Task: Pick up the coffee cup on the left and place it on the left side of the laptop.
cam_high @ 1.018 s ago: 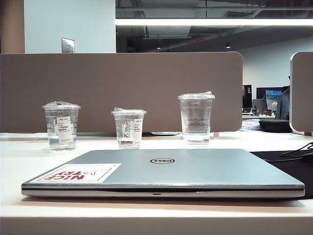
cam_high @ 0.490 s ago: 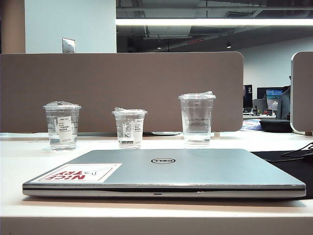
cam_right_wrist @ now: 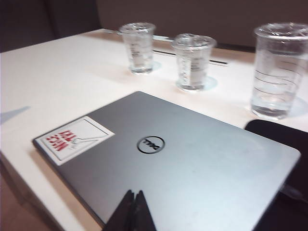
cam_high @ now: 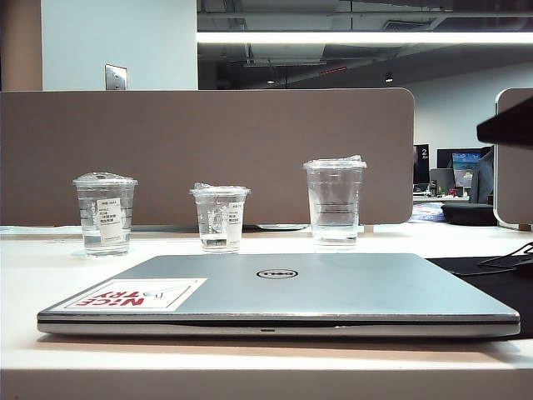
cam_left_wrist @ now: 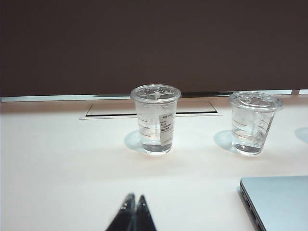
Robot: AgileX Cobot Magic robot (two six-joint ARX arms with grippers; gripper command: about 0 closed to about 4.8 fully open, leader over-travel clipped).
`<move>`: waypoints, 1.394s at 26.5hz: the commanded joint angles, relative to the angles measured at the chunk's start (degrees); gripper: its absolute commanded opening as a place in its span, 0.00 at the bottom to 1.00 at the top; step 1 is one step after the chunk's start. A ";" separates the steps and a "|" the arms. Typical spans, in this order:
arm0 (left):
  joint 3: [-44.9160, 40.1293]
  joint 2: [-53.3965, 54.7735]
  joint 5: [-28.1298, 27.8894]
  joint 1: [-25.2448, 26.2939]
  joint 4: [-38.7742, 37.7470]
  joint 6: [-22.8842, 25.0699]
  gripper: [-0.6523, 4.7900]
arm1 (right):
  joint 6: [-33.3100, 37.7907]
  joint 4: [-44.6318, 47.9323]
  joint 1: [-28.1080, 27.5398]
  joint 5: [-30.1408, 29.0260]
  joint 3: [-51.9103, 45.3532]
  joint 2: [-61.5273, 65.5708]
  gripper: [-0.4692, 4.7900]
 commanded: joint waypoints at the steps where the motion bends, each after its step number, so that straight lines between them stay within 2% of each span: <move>1: 0.20 0.00 0.26 0.04 0.52 -1.16 0.11 | -0.02 0.98 -0.07 0.28 -0.24 0.50 0.08; 9: 0.20 0.00 0.37 0.04 3.41 -4.85 0.11 | -0.02 1.01 -0.07 0.28 -0.24 0.50 0.08; 15: 0.20 0.04 -0.26 0.04 6.67 -4.92 0.11 | -0.04 1.01 -0.07 0.28 -0.24 0.50 0.08; 19: 0.28 2.40 -2.95 0.07 10.08 -4.90 0.11 | -0.02 1.01 0.04 0.26 -0.24 0.50 0.08; 22: 1.66 6.95 -1.70 0.00 16.35 -4.96 0.11 | -0.02 1.01 0.04 0.26 -0.24 0.50 0.08; 25: 8.50 16.00 -0.85 0.04 17.40 -4.46 0.11 | -0.02 1.01 0.04 0.28 -0.24 0.52 0.08; 26: 12.44 22.67 -1.25 0.15 18.05 -2.25 0.11 | -0.02 1.01 0.04 0.28 -0.24 0.52 0.08; 29: 16.39 34.77 -1.22 0.15 21.81 1.66 0.13 | -0.02 1.01 0.07 0.28 -0.24 0.52 0.08; 31: 18.01 44.35 -1.11 0.15 26.93 1.73 0.26 | -0.02 1.01 0.07 0.26 -0.24 0.52 0.08; 32: 18.58 49.83 -1.03 0.13 30.47 1.75 0.41 | -0.04 1.01 0.07 0.28 -0.24 0.52 0.08; 33: 19.19 58.21 -1.05 0.09 36.59 1.53 0.65 | -0.04 1.01 0.07 0.28 -0.24 0.52 0.08; 35: 19.47 66.29 -1.05 0.04 43.41 1.53 0.83 | -0.04 1.01 0.07 0.28 -0.24 0.52 0.08; 37: 20.04 77.05 -1.05 0.07 53.79 1.60 0.97 | -0.02 1.03 0.04 0.26 -0.24 0.55 0.08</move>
